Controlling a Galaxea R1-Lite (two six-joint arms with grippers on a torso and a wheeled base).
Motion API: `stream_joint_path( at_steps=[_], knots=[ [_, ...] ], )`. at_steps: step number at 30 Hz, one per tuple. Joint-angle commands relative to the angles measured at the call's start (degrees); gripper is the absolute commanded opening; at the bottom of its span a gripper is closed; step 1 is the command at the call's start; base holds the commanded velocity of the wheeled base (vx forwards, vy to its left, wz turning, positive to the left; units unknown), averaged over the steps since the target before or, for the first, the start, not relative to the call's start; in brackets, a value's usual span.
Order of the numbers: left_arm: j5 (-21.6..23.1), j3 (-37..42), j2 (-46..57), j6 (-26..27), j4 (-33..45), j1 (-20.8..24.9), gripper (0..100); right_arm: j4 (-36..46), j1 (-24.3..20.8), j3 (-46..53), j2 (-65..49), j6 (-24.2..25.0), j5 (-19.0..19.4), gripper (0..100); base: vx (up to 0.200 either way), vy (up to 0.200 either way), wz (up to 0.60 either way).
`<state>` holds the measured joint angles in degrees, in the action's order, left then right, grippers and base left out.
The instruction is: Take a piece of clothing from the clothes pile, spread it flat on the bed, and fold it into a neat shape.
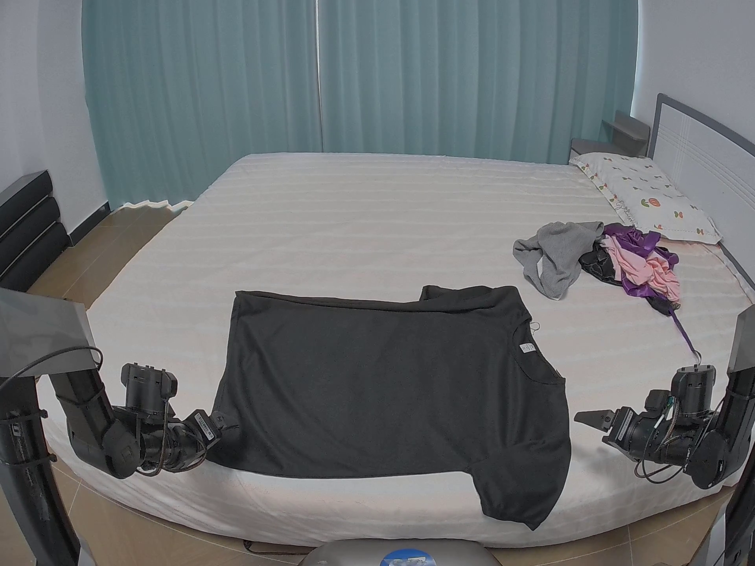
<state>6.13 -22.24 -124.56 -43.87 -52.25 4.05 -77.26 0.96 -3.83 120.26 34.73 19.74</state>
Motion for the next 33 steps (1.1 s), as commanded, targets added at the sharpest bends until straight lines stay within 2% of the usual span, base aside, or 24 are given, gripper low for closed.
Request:
stream_joint_path(
  at_steps=[1, 2, 3, 14, 23, 33],
  knots=[
    [-0.2, -0.6, -1.0, -0.2, 0.0, 0.3, 100, -1.0, -0.1, 0.8, 1.6, -0.1, 0.0, 100, 0.000, 0.000, 0.00],
    [-0.2, -0.6, -1.0, -0.2, 0.0, 0.3, 100, -1.0, -0.1, 0.8, 1.6, -0.2, 0.0, 100, 0.000, 0.000, 0.00],
    [-0.2, -0.6, -1.0, -0.2, 0.0, 0.3, 0, -1.1, -0.1, 0.8, 1.6, -0.1, 0.0, 100, 0.000, 0.000, 0.00],
    [-0.6, 2.3, -0.4, -0.2, 0.0, -0.9, 0, -1.2, -0.1, 0.5, 2.3, -0.3, 0.0, 100, 0.000, 0.000, 0.00],
    [-0.6, 3.3, 2.0, -0.2, 0.0, -2.4, 0, -2.4, -0.1, -0.2, 5.5, -3.1, 0.3, 100, 0.000, 0.000, 0.00],
    [-0.2, 4.5, 2.2, 0.3, -0.1, -5.0, 0, -5.4, -2.6, -4.8, 13.1, -3.4, -0.1, 100, 0.000, 0.000, 0.00]
  ],
)
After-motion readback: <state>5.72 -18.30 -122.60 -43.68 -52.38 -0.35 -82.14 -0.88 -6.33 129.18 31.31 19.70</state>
